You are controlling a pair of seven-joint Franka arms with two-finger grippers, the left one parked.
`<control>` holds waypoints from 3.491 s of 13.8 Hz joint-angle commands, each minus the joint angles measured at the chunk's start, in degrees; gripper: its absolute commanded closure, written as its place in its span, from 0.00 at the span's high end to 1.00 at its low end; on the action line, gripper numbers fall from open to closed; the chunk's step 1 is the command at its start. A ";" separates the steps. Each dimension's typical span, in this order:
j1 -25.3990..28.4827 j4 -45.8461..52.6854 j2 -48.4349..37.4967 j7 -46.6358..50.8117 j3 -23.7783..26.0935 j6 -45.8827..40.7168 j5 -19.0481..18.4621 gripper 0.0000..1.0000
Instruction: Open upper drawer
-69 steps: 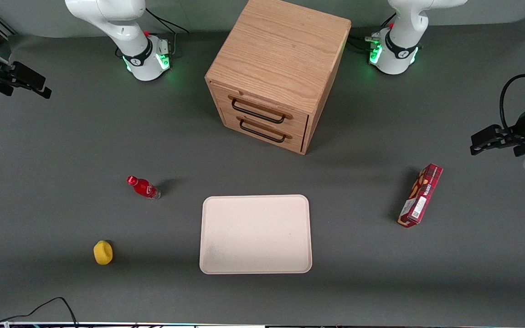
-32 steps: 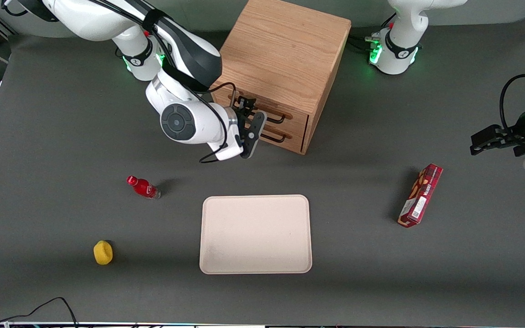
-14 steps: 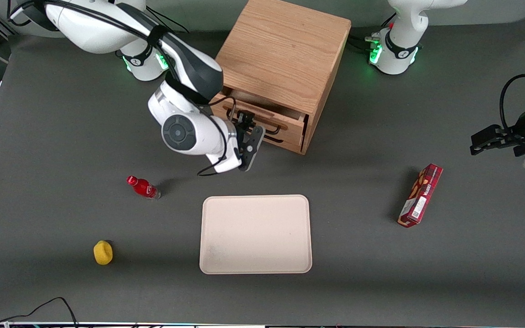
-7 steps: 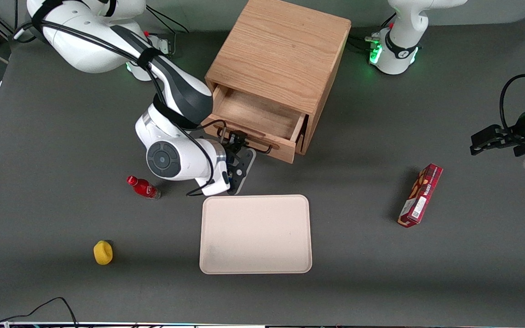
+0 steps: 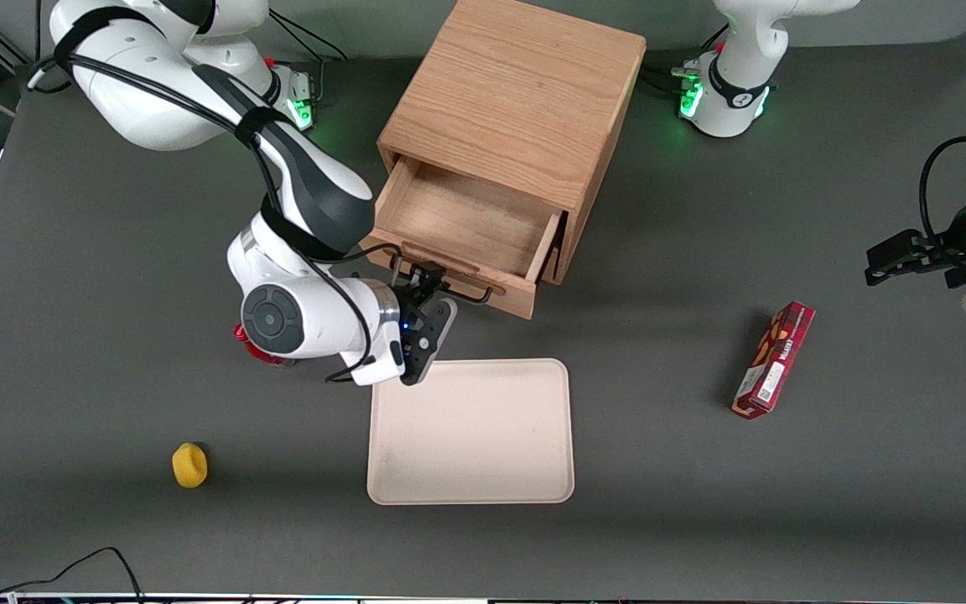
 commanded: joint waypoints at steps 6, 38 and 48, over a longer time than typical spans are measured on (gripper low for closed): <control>0.86 8.09 3.23 -6.33 -4.29 -1.27 -1.30 1.00; -2.66 -40.03 -62.40 22.85 -34.78 -18.52 0.37 1.00; -3.01 -27.71 -50.75 31.90 -37.34 -17.96 -4.11 1.00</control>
